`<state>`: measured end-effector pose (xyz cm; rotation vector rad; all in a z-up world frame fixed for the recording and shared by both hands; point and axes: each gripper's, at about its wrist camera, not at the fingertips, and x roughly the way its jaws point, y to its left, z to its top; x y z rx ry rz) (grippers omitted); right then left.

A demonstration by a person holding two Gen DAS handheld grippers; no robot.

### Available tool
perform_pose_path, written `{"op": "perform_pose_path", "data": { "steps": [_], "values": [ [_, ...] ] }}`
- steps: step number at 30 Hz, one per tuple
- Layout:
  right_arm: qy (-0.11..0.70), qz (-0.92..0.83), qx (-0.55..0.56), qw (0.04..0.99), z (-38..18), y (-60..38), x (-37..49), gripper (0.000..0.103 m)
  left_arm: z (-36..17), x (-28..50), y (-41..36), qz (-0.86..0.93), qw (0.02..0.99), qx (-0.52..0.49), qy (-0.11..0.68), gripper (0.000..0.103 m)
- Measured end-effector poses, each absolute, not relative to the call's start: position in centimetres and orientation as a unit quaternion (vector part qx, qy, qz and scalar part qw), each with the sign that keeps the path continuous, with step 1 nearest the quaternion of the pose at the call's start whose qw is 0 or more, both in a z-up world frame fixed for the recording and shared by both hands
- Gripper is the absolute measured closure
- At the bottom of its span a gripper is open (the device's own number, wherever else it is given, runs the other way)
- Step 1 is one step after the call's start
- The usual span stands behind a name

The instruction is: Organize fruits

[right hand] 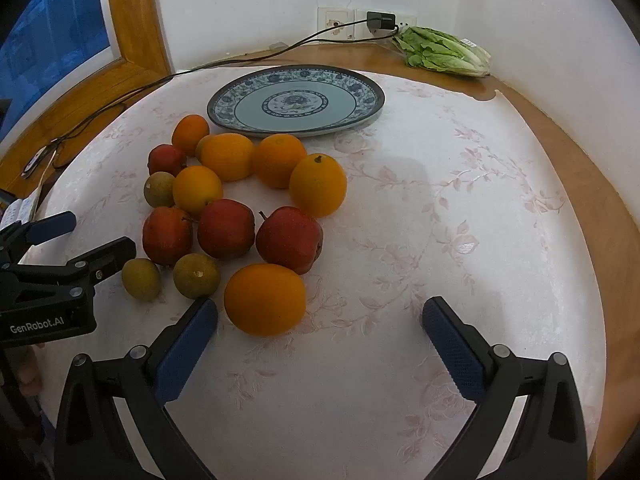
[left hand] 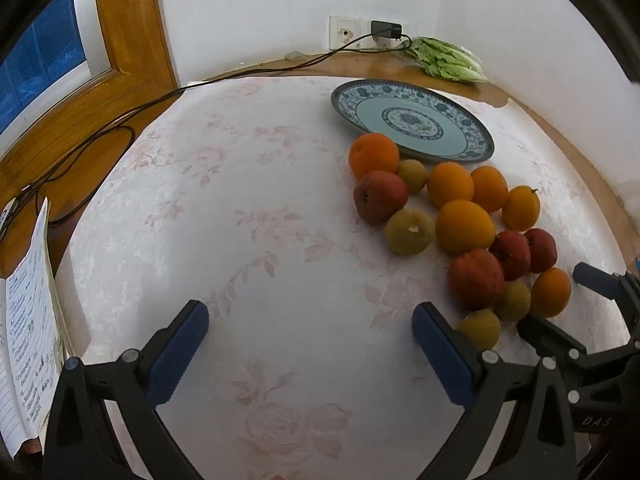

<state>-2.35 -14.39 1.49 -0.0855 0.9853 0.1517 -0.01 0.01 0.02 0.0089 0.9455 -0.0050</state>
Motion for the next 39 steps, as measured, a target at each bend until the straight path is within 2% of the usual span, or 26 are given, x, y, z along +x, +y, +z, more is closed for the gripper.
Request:
{"op": "perform_pose_path", "data": {
  "steps": [39],
  "values": [
    [0.473, 0.073, -0.041, 0.877, 1.48, -14.36, -2.36, 0.0, 0.14, 0.23, -0.07, -0.002, 0.887, 0.006, 0.463, 0.0]
  ]
}}
